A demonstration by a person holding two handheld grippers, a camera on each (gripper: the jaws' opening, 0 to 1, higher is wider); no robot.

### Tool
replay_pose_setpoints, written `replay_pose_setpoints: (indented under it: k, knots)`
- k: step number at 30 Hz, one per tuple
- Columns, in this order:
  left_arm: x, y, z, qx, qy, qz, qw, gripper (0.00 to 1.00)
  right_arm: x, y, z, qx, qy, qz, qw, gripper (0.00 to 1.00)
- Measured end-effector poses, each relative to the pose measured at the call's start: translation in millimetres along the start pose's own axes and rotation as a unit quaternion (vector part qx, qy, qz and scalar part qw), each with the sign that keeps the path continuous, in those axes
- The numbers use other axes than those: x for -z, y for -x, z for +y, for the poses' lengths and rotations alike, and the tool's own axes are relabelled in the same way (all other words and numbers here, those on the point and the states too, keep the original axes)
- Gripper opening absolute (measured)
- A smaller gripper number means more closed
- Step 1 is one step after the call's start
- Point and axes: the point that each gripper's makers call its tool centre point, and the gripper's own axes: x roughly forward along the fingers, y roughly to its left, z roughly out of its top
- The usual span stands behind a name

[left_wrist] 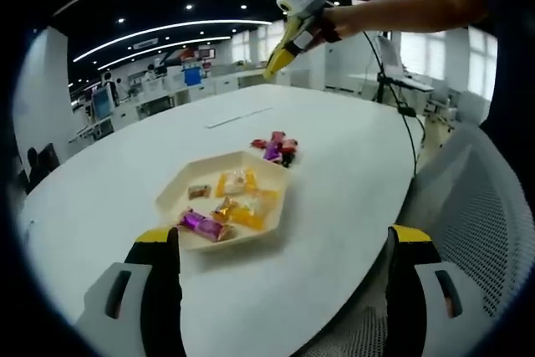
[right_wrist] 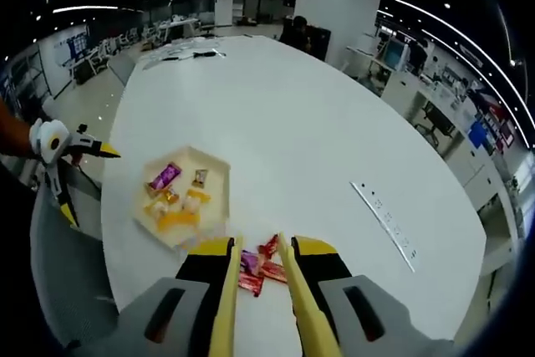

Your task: Place the target food into the container with the food tongs after gripping and lifting it, then release it inside without dropping or visibly crushing the food.

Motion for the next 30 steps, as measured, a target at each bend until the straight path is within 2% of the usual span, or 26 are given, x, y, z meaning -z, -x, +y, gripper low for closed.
replay_pose_setpoints:
  k: [2,5,7,9,15,21,26,28,30]
  knots:
    - [2.2,2,0.3,-0.003,0.002,0.001,1.0,1.0,4.9,1,-4,0.002,0.003,0.0,1.0,0.26]
    - [-1.3,6,11.7,-0.019,0.04,-0.014,0.9989,1.0,9.4,1,-8,0.003,-0.002,-0.005,1.0,0.26]
    - [-1.1,5,11.8,-0.019,0.041,-0.014,0.9989,1.0,10.0,3,-7,0.0,-0.002,-0.008,1.0,0.26]
    - [-2.7,5,11.1,-0.013,0.059,-0.018,0.998,1.0,11.3,2,-9,-0.002,0.001,-0.008,1.0,0.26]
    - [1.3,2,7.2,-0.009,0.048,-0.007,0.9988,1.0,11.1,3,-12,-0.006,-0.003,-0.014,0.9999,0.27]
    - [7.1,2,7.6,-0.012,0.048,0.006,0.9987,1.0,12.1,-7,-16,-0.009,-0.007,-0.015,0.9998,0.27]
    - [4.0,3,11.2,-0.018,0.064,0.0,0.9978,1.0,11.5,-16,-17,-0.012,-0.015,-0.016,0.9997,0.27]
    - [4.5,3,10.5,-0.024,0.042,0.005,0.9988,1.0,12.1,-21,-19,-0.008,-0.014,-0.013,0.9998,0.27]
    - [4.3,3,9.6,-0.022,0.049,0.005,0.9986,1.0,12.9,-27,-21,-0.011,-0.02,-0.013,0.9997,0.27]
